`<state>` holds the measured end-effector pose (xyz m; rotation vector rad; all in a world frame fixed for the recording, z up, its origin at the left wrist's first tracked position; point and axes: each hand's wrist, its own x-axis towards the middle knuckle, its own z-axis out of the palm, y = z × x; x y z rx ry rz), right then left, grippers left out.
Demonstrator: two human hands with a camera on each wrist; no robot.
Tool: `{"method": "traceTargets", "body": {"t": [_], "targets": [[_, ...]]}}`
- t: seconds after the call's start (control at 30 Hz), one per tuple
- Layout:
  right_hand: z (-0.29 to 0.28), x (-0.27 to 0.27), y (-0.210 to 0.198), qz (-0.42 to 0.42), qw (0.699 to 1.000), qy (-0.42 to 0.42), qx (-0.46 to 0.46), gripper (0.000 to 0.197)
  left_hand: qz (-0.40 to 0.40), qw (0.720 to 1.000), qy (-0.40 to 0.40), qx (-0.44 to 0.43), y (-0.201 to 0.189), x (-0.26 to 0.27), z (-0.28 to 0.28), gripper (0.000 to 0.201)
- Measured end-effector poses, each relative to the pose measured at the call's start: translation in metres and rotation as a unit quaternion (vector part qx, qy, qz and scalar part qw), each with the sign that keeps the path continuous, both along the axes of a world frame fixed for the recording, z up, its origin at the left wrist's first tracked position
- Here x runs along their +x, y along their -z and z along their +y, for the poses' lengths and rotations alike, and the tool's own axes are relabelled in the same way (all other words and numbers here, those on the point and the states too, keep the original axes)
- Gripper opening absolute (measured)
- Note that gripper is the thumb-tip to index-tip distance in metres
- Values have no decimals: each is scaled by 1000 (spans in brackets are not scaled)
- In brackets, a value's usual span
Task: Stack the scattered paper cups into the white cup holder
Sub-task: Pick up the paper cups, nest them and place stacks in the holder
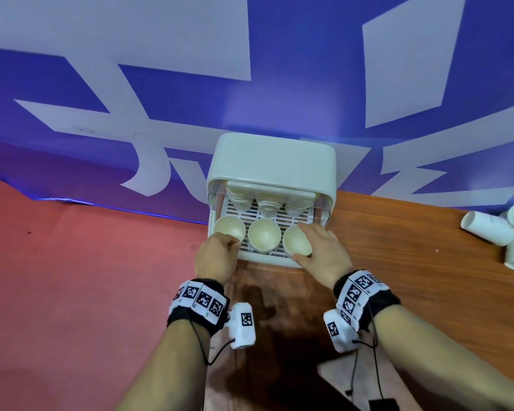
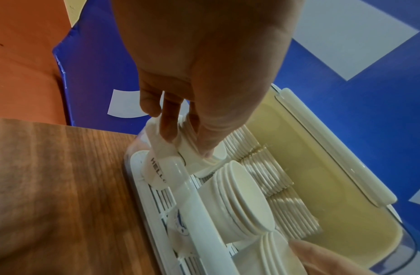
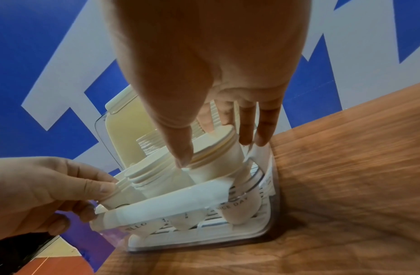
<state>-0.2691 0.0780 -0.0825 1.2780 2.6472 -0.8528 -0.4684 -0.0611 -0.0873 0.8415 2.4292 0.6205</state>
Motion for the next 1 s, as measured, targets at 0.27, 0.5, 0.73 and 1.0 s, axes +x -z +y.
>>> {"method": "traceTargets", "body": {"t": [0.27,0.5,0.73,1.0], "targets": [[0,5,-12,41,999,12,-32,83,6,1000,9,24,-11,3,-5,25],[-5,35,-44,96,994,47,-31,70,25,996,42,69,-44,31,-12,20],[-3,113,-75,146,985,87,-14,66,17,991,94,93,-73,100,6,18],[27,234,-101,138,978,154,-10,65,-22,981,161,109,-89,212,63,17]]}}
